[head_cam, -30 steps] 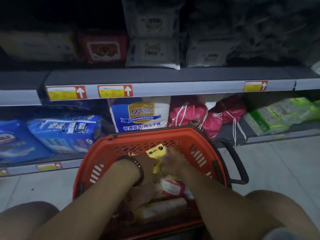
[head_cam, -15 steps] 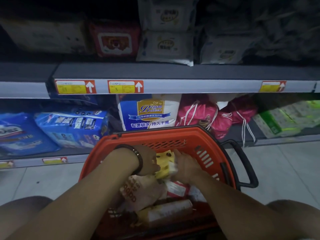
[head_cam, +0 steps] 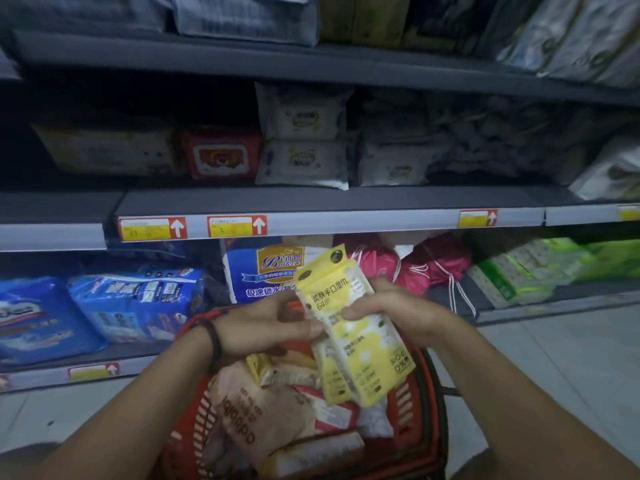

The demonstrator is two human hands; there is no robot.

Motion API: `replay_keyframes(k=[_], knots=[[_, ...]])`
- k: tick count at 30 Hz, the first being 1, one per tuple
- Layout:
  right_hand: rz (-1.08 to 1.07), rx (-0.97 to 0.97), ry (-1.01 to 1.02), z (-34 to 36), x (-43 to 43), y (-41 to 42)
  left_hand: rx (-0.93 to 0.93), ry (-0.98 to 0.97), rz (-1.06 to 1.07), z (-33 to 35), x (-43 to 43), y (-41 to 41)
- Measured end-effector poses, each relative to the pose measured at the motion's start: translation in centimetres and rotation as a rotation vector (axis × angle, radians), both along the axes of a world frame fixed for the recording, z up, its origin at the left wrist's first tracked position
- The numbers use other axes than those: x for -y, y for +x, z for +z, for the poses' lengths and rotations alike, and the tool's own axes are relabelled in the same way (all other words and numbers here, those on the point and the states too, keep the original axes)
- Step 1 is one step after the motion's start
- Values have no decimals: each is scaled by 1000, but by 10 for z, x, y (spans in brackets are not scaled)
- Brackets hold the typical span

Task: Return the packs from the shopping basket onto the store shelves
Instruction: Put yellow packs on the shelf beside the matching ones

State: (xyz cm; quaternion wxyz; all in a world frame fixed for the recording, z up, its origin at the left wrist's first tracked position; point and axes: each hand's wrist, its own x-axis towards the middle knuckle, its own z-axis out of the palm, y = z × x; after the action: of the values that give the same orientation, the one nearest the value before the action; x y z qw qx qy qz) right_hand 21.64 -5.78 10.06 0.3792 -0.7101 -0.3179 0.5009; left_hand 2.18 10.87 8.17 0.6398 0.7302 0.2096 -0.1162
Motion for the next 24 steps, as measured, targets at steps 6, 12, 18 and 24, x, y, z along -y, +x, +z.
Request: replay_keyframes(k=[6,12,18,24], knots=[[-160,-257,71,-1,1,-23,151,-342,298,8,32,1],[-221,-85,103,6,-2,-31,197,-190,587,6,41,7],[-209,6,177,1,10,-37,208,-146,867,6,29,9],[-239,267,274,-8,6,-60,310,-354,844,17,23,6]])
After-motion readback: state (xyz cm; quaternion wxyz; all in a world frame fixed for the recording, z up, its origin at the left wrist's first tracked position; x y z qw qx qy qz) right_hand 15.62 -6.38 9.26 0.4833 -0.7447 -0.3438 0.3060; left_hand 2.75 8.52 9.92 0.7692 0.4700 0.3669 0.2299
